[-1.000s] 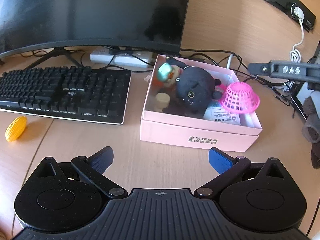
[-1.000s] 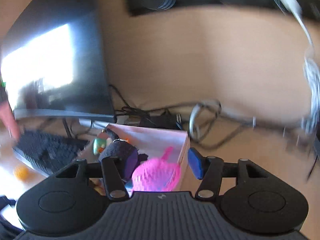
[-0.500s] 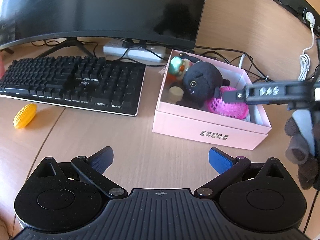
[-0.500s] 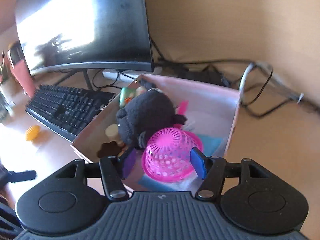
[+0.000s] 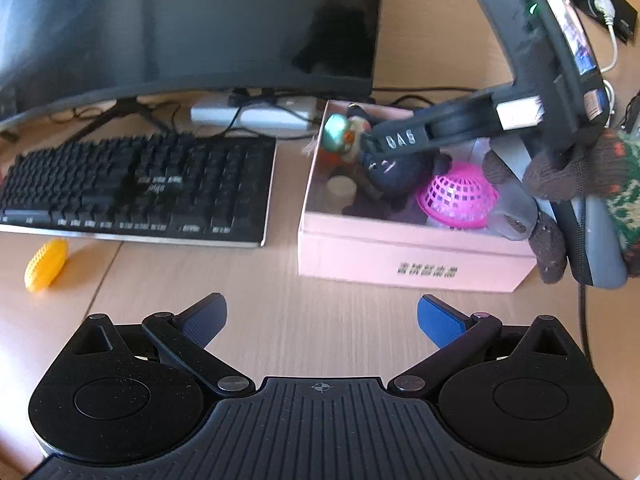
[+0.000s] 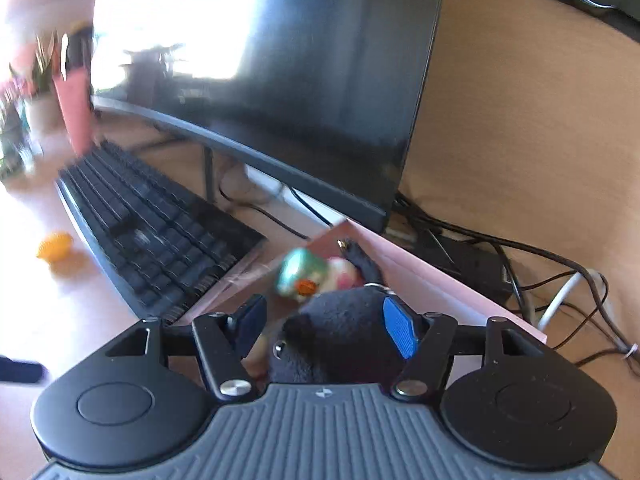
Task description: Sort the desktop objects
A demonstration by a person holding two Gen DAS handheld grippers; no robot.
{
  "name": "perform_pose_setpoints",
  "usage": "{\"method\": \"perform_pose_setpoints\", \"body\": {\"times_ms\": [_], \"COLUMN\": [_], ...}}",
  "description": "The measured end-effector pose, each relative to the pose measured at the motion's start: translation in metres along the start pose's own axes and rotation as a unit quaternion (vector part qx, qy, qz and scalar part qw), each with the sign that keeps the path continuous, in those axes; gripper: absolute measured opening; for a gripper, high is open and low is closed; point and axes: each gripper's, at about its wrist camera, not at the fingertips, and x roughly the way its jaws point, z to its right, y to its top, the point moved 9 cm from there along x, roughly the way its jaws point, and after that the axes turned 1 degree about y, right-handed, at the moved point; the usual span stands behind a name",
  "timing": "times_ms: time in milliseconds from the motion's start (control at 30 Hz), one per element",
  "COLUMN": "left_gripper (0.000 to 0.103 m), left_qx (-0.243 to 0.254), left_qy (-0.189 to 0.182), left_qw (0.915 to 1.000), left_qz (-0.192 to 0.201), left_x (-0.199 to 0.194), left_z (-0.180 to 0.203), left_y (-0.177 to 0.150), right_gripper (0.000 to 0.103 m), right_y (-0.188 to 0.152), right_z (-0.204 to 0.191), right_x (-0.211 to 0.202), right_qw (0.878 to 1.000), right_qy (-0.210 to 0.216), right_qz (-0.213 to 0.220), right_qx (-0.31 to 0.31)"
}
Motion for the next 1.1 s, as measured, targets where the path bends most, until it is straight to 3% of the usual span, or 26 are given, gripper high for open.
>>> {"method": "perform_pose_setpoints", "body": {"times_ms": [67,167,333,633,733,833,900,933,967,1100], "left_gripper": [0.103,0.103,0.103,0.103,0.103,0.103,0.103,0.103,0.103,0.103], "left_qx": [-0.003,-0.003,0.007,0.017,0.015,0.013,0.012,0.011,0.009,0.011], "left_qy": [-0.008,-0.015,-0.029,-0.041,-0.042,-0.032,-0.026,-0.022,-0.02,-0.018], "left_qw": [0.9999,0.9999,0.9995,0.999,0.999,0.9993,0.9995,0.9995,0.9996,0.9996], "left_qz": [0.008,0.006,0.008,0.004,0.011,0.014,0.016,0.017,0.019,0.017], "left_x": [0.0,0.008,0.016,0.02,0.023,0.03,0.033,0.033,0.031,0.02], "left_z": [-0.001,0.001,0.015,0.024,0.021,0.021,0.021,0.021,0.021,0.021], "left_y": [0.004,0.008,0.018,0.017,0.023,0.032,0.038,0.042,0.043,0.038], "right_gripper": [0.059,0.059,0.059,0.066,0.079,0.08,0.07,0.049,0.039,0.03], "right_y": [-0.001,-0.004,-0.017,-0.006,-0.001,-0.008,-0.013,-0.012,-0.009,0.012], "right_z": [0.015,0.049,0.073,0.05,0.062,0.083,0.094,0.096,0.095,0.07], "right_x": [-0.001,-0.016,-0.015,-0.018,-0.046,-0.069,-0.075,-0.075,-0.072,-0.047], "right_qw": [1.0,0.997,0.987,0.992,0.99,0.985,0.983,0.983,0.983,0.986], "right_qy": [-0.023,-0.031,0.011,0.056,0.057,0.035,0.017,0.016,0.021,0.061], "right_qz": [-0.005,-0.001,-0.027,-0.013,0.011,0.022,0.025,0.025,0.023,0.019], "right_qx": [0.006,0.076,0.155,0.11,0.131,0.166,0.183,0.182,0.178,0.153]}}
